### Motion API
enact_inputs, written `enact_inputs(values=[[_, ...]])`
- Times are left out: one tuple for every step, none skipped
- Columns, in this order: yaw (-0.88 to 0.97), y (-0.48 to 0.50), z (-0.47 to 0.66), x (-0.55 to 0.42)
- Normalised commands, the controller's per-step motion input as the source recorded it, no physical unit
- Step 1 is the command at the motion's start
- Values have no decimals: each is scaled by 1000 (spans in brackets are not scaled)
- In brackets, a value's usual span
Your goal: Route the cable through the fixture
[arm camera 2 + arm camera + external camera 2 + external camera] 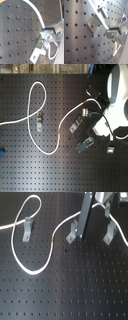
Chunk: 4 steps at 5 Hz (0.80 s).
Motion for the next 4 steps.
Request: enact_inputs(values=[[77, -4, -461, -5], [149, -1, -279, -1], [0, 4, 315, -8], [60, 120, 408, -21]])
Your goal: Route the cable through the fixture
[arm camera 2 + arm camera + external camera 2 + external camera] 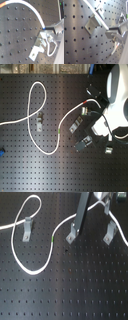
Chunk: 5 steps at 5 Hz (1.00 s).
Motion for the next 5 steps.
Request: enact_inputs(values=[[200, 258, 144, -17], [214, 247, 237, 13], [109, 193, 628, 144], [120, 168, 747, 257], [240, -153, 402, 436]])
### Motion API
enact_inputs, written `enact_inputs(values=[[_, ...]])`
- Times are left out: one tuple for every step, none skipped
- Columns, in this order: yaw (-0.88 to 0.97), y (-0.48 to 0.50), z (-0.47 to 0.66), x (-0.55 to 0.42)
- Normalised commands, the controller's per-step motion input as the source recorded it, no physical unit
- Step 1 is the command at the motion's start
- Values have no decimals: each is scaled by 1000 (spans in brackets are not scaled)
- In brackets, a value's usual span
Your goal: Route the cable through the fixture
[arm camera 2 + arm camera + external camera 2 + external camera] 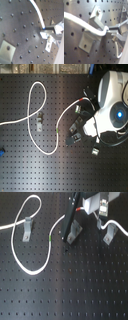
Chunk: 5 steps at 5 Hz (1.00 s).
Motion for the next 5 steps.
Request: enact_inputs(values=[[220, -378, 3, 301], [223, -427, 0, 199], [109, -577, -115, -14], [-31, -315, -57, -401], [-160, -120, -11, -328]])
